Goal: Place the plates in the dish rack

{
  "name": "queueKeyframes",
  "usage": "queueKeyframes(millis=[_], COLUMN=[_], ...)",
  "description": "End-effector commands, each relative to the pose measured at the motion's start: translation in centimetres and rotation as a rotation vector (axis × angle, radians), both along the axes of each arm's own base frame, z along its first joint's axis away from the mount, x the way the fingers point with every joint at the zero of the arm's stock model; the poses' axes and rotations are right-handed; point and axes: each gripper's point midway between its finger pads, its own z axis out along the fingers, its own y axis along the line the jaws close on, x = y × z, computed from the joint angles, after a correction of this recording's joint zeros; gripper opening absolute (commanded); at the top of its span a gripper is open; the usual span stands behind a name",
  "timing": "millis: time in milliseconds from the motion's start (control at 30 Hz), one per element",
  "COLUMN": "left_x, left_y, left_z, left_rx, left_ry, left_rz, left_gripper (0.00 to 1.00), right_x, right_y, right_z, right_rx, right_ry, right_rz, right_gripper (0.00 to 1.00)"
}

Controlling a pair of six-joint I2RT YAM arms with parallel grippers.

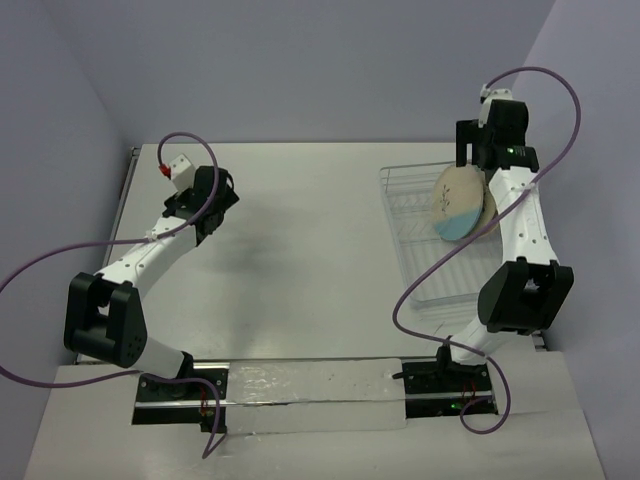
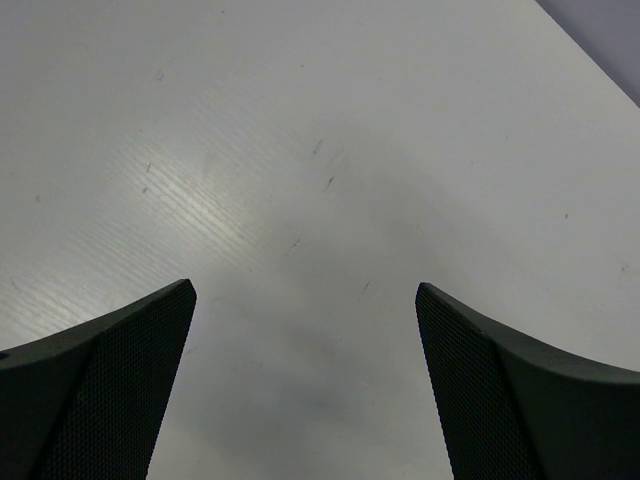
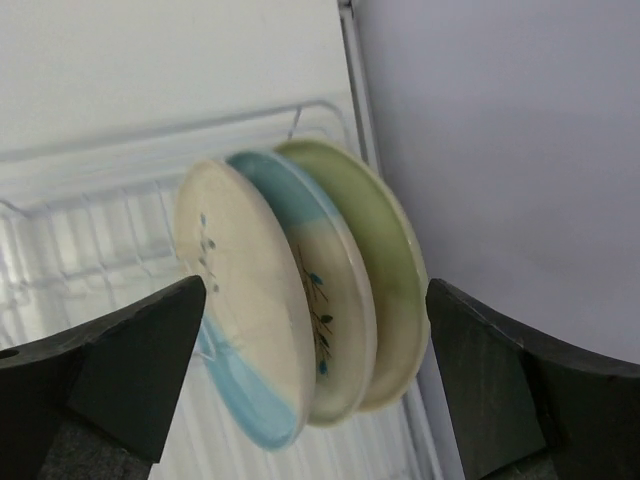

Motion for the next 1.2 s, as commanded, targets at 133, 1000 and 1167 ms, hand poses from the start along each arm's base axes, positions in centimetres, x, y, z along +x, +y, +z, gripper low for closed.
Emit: queueKeyframes(millis=[133, 1000, 1167], left_x=[2.0, -6.6, -7.5], left_y=[-2.2, 1.7, 2.3], left_z=[4.3, 6.9, 6.1], left_rx=[-0.068, -0.105, -0.098], left_ry=[-0.159, -0.260, -0.228], left_rz=[-0.153, -0.072, -0.043], left_gripper=[0.99, 0.99, 0.99], right_x=[1.2, -3.6, -3.6], right_y=[6.3, 38.2, 38.3], right_z=[11.5, -6.1, -5.7], right_rx=[0.278, 0.738, 0.756], right_ry=[-0.397, -0.182, -0.222], right_rz=[-0.060, 0.470, 0.468], right_gripper=[1.00, 1.00, 1.00])
